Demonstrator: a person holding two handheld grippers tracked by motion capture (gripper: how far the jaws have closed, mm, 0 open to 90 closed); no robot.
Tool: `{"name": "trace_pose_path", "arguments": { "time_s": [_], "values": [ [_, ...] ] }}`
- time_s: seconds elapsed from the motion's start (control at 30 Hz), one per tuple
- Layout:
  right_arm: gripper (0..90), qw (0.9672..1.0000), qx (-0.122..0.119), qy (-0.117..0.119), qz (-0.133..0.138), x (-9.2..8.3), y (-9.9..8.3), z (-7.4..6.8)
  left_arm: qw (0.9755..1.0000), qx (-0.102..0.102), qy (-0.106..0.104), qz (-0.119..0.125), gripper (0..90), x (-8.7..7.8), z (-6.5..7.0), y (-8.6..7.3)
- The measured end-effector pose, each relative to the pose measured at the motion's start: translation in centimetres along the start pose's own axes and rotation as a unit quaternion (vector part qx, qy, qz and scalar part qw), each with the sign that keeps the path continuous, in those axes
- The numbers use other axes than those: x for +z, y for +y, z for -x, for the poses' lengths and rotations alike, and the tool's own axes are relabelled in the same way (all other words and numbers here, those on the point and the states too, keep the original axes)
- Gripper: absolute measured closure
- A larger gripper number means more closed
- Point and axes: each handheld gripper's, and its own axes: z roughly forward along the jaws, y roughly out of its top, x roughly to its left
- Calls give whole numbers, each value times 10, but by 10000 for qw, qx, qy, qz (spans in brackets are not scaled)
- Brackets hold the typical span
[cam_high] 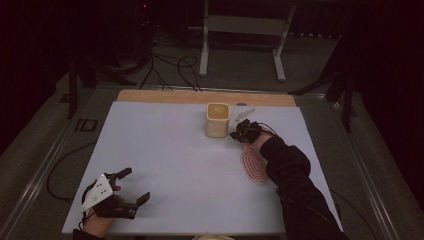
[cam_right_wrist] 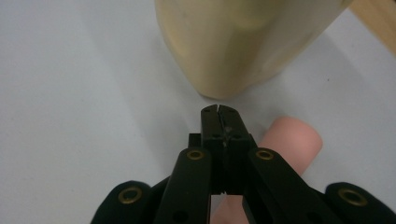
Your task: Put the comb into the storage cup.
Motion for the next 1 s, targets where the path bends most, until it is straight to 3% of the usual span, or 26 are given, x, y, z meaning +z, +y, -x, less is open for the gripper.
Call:
{"name": "trace_pose_path", "arguments": {
  "time_s": [0.27,0.5,1.0],
  "values": [
    [900,9997,11,-142,-203,5,-4,4,10000,-11,5,-17,2,0,0,-1],
    [900,9996,92,-184,-197,4,-7,7,10000,7,15,-18,2,0,0,-1],
    [900,9976,361,-516,-280,-13,-25,23,10000,-8,3,-23,2,0,0,-1]
  ]
}}
